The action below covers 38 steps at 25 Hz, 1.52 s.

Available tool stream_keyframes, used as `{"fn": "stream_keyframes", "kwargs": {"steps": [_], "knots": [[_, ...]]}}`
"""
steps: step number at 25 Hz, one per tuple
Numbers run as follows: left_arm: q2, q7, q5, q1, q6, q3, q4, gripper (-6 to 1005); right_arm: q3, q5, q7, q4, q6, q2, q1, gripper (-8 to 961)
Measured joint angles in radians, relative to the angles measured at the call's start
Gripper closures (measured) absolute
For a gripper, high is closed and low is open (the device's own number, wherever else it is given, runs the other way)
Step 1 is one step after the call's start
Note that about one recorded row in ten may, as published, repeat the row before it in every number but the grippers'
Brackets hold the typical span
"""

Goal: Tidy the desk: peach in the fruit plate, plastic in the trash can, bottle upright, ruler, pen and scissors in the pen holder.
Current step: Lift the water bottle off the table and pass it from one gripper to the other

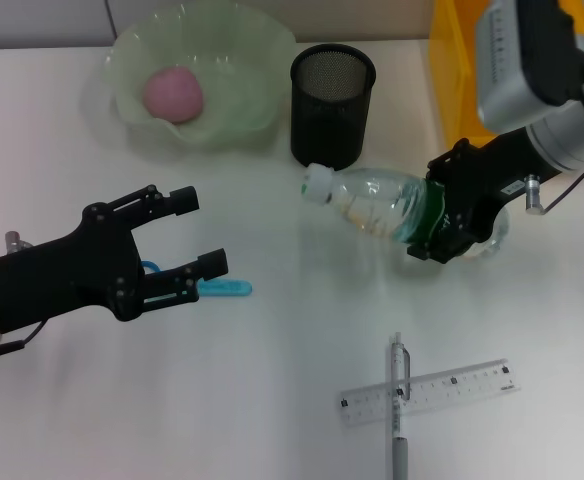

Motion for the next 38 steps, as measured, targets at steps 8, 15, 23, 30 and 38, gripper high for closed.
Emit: {"fn": "stream_keyframes", "kwargs": {"steps": [8, 15, 23, 30, 38], "knots": [[-0.006, -0.002, 0.0, -0.007, 0.003, -0.005, 0.0, 183, 0.082, 0.181, -0.1, -0.002, 0.008, -0.001, -0.098, 193], [-0.007, -0.006, 0.0, -0.009, 0.01, -0.007, 0.0, 184, 0.143, 0.373, -0.232, 0.063, 0.01, -0.001, -0.172, 193], [-0.007, -0.008, 0.0, -0.009, 0.022, -0.01, 0.0, 184, 0.242, 0.571, -0.436, 0.245, 0.004, -0.001, -0.2, 192], [-0.012, -0.003, 0.0, -0.008, 0.042, -0.033, -0.006, 184, 0.263, 0.776, -0.648, 0.423, 0.011, 0.0, -0.234, 192], [-0.022, -0.002, -0.014, -0.009, 0.059, -0.046, -0.007, 184, 0.273, 0.953, -0.883, 0.653, 0.063, 0.002, -0.238, 192]]}}
